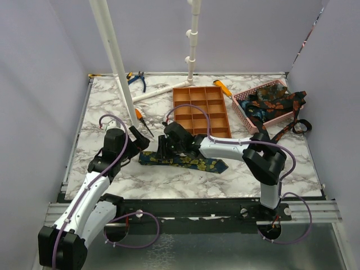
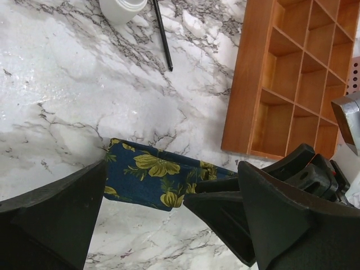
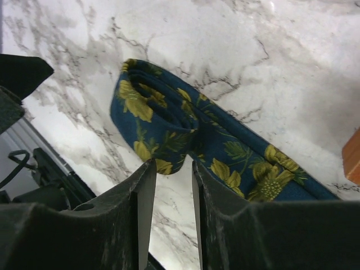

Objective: Roll the ties
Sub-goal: Roll the tie at the center of the board.

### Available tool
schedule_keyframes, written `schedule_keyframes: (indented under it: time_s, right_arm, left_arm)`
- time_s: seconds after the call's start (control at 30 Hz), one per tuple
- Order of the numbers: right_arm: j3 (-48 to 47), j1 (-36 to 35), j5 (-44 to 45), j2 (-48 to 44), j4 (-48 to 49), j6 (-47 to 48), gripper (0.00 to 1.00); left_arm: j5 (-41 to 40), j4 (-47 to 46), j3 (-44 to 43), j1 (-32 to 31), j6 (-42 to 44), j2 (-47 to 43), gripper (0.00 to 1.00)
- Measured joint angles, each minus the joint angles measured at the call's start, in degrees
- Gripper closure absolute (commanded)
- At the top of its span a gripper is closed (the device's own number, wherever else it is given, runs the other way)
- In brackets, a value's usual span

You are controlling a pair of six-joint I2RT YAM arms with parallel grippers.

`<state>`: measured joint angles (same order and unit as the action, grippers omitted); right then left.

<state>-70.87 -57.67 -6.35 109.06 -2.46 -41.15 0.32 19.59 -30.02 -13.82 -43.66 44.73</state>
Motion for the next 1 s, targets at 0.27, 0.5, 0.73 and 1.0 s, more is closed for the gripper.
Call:
schedule_keyframes:
  time_s: [0.27,0.5,0.73,1.0]
  right_arm:
    - [1.2,0.1,1.7,1.4,-1.4,-0.8,0.66]
    - [4.8,1.7,1.9,1.4,-1.1,-1.2,0.67]
    - [6.4,2.7,1.9,0.2,-0.1,-1.0,0.66]
    - [7.3,2.2,0.8,-5.1,-0.2,1.4,0.66]
  left_arm:
    - [0.0,0.1,0.2,-0.1,-0.3,5.2,0.04]
    - [0.0,0.1,0.2,-0.2,-0.2,8.1,0.06]
    - [0.0,-0.2,0.3,-0.7,0.1,11.3,0.08]
    - [-0.3,-0.2,0.8,-0.7,0.2,8.8,0.09]
